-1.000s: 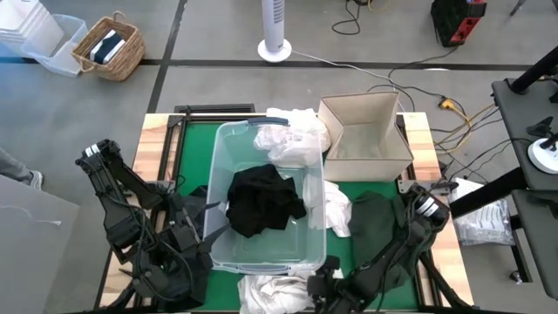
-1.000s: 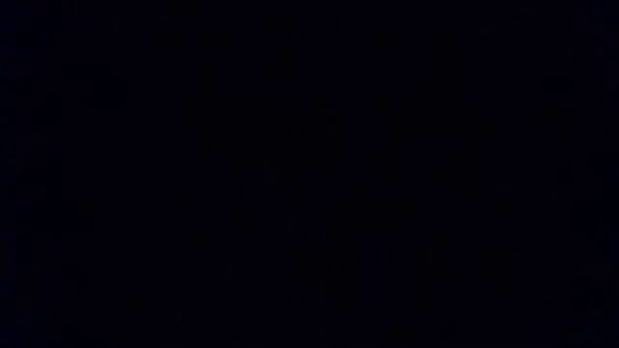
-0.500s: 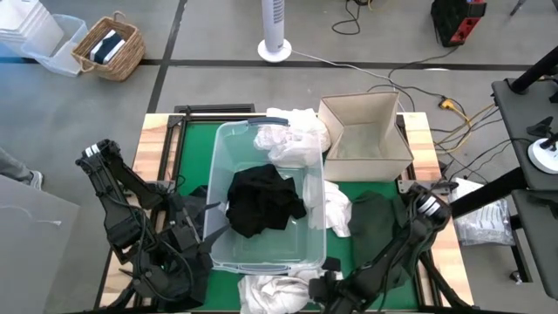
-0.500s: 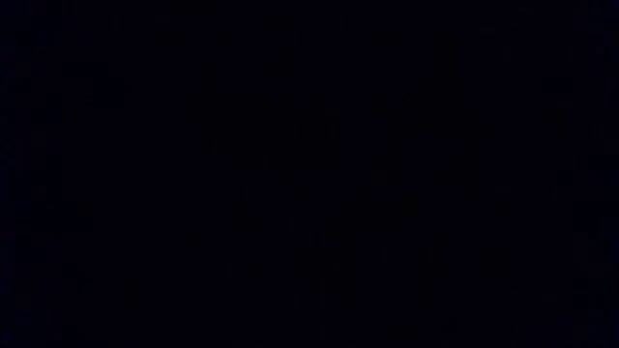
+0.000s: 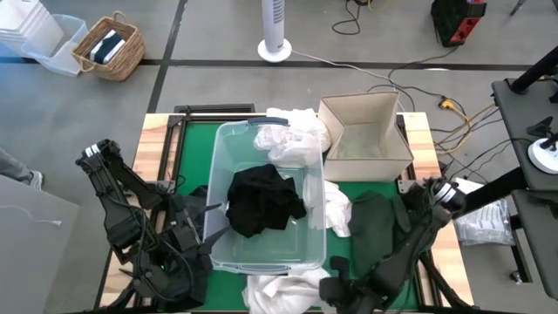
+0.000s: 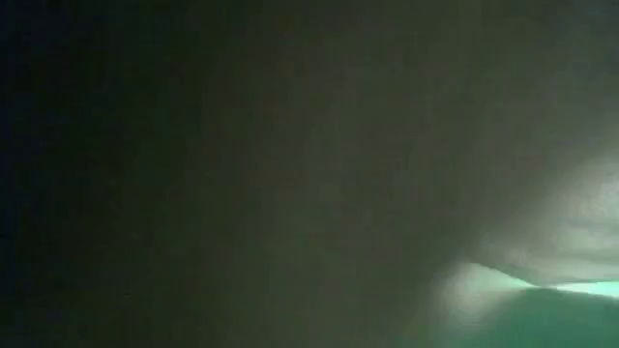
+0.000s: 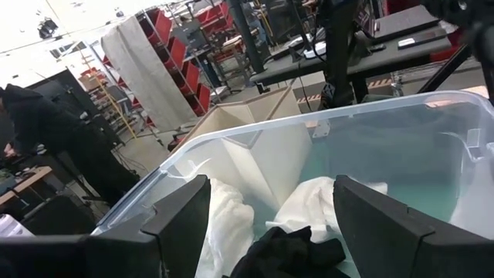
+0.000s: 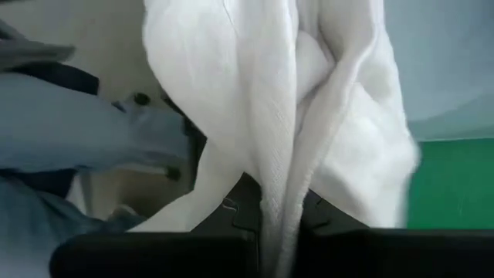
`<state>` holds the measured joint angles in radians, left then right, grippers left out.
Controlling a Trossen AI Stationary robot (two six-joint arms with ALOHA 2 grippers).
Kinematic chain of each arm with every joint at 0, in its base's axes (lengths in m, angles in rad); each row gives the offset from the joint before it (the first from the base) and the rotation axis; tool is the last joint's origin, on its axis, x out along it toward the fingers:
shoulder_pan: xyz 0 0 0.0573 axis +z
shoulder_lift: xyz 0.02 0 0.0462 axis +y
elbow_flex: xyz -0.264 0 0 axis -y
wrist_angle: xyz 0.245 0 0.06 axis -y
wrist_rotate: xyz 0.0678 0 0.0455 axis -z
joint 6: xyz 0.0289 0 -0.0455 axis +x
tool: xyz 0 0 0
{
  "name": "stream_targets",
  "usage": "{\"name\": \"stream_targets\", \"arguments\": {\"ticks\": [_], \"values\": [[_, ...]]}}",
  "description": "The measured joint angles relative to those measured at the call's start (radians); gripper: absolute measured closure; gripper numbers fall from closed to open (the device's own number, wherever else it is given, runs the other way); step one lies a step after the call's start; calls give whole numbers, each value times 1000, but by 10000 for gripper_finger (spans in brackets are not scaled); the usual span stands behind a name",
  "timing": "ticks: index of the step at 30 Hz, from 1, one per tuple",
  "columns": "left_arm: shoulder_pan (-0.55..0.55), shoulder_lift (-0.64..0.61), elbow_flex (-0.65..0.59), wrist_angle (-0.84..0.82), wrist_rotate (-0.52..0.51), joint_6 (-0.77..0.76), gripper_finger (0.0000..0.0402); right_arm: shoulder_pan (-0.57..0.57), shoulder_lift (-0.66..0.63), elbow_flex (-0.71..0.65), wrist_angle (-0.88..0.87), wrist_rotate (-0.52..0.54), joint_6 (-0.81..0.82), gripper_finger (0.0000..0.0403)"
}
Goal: Sort clothes
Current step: Put the white polo shirt into the laundry organizer
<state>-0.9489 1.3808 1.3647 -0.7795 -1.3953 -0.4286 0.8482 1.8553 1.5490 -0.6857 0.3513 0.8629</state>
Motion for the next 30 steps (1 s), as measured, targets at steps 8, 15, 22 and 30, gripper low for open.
{"name": "stream_targets", "arguments": {"ticks": [8,15,22,30], "values": [[0,0,0,-3,0,0,152,55,-105,0,3,69,-3,390],[0,0,0,-6,0,0,152,83,-112,2,-40,139,-19,390],[0,0,0,-6,0,0,152,69,1,2,-145,44,60,390],[0,0,0,-6,0,0,152,68,59,2,-147,33,94,339]]}}
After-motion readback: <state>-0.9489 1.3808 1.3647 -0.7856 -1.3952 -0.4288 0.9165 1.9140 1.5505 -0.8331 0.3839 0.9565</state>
